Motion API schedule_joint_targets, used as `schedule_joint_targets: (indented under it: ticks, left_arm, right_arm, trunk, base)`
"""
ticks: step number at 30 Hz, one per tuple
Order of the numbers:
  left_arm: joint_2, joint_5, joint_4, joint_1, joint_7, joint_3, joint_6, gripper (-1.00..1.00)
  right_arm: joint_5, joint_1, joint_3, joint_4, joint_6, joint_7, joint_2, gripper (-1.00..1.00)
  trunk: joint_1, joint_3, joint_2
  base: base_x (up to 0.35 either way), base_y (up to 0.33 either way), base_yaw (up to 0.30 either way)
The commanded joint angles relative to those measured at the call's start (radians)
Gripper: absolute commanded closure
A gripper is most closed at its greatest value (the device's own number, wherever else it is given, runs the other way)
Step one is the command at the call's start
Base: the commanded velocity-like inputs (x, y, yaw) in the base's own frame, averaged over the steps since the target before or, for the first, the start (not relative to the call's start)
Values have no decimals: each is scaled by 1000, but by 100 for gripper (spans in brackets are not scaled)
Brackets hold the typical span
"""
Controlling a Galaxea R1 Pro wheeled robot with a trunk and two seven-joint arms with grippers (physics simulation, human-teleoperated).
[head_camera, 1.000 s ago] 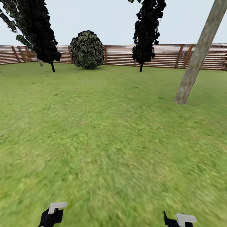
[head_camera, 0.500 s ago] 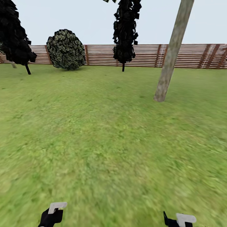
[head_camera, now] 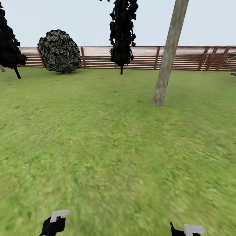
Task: In the garden, pick up the pesticide atomizer on the floor and spray pesticide onto both trees until each tree trunk is fully covered.
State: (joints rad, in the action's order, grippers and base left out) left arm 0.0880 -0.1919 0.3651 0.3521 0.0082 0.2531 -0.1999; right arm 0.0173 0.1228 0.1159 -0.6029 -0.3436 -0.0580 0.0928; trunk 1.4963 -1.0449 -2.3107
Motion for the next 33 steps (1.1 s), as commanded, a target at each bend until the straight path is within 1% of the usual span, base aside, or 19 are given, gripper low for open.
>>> schedule_joint_targets:
  ticks: [1,12,29,33]
  left_arm:
    - [-1,-11,-1,1,1,6,-4,100]
    - [1,-11,0,1,1,8,-4,100]
    - [2,-11,0,1,1,8,-4,100]
    - [3,-11,0,1,1,8,-4,100]
  right_arm:
    - [2,1,-1,3,-3,-3,0,-100]
    - [3,1,-1,8,-3,-3,1,-100]
    - [3,1,1,6,-2,-3,0,-100]
    - [3,1,1,7,-2,-3,0,-100]
  trunk:
    - [0,-1,0]
    - [0,-1,0]
    - [0,-1,0]
    - [0,-1,0]
  base:
    - [230,-271,-1]
    - [234,-265,0]
    - [278,-215,-1]
    - [281,-212,-158]
